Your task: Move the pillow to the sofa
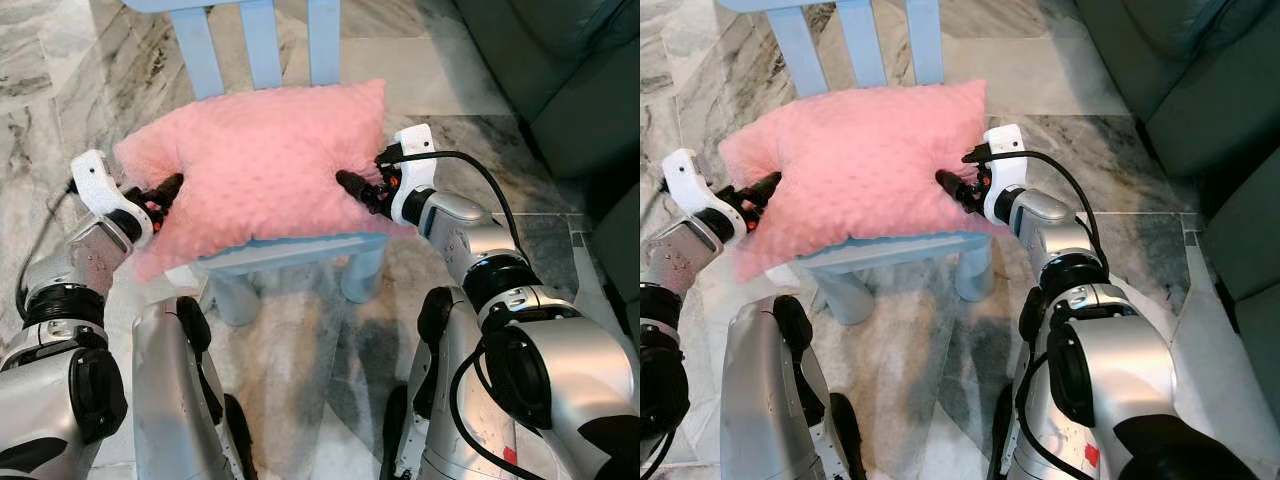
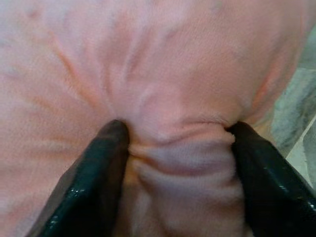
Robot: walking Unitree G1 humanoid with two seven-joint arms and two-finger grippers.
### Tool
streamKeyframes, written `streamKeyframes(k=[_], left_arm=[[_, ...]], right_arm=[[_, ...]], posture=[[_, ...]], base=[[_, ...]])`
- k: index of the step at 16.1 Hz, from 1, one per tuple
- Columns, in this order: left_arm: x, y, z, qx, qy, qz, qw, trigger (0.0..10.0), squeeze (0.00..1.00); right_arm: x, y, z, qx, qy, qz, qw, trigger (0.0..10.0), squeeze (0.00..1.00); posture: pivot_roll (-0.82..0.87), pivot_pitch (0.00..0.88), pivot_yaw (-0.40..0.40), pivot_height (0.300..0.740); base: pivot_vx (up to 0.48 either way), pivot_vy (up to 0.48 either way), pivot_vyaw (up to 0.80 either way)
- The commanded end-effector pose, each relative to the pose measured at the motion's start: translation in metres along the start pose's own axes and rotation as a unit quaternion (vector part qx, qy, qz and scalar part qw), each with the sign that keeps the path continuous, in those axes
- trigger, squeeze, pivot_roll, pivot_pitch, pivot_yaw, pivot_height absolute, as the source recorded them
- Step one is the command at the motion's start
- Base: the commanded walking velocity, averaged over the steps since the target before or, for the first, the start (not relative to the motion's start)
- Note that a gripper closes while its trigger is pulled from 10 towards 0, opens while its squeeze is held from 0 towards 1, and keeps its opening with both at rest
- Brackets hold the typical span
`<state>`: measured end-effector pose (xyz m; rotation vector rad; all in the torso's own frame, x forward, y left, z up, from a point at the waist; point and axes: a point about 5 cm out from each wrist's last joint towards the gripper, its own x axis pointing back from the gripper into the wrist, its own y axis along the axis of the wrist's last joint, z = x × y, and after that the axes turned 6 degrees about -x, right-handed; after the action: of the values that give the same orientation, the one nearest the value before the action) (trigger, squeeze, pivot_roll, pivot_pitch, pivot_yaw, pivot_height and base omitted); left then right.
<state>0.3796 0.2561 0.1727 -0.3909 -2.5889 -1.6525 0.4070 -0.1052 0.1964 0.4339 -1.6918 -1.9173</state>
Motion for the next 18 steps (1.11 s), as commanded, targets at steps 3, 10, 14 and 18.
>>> streamKeyframes(k=[3,10,14,18], left_arm=[[0.001,-0.028,-0.003,0.043,-0.03,0.061,0.997,0.0,0.0],[0.006,-0.027,0.0,0.033,-0.028,0.054,0.998,0.0,0.0],[0.009,-0.027,0.005,-0.046,0.003,0.028,0.999,0.0,0.0],[0.009,-0.02,-0.006,-0.1,-0.004,-0.012,0.995,0.0,0.0]], right_arm=[[-0.002,-0.021,0.009,-0.016,0.026,0.037,0.999,0.0,0.0],[-0.003,-0.021,0.011,-0.024,0.032,0.028,0.999,0.0,0.0],[-0.003,-0.021,0.011,-0.025,0.033,0.015,0.999,0.0,0.0],[-0.002,-0.006,0.014,0.022,0.051,-0.021,0.998,0.0,0.0]], posture=[[0.05,0.372,0.008,0.365],[0.06,0.382,0.01,0.365],[0.07,0.367,0.016,0.365],[0.08,0.296,0.014,0.365]], base=[[0.0,0.0,0.0],[0.0,0.0,0.0],[0.0,0.0,0.0],[0.0,0.0,0.0]])
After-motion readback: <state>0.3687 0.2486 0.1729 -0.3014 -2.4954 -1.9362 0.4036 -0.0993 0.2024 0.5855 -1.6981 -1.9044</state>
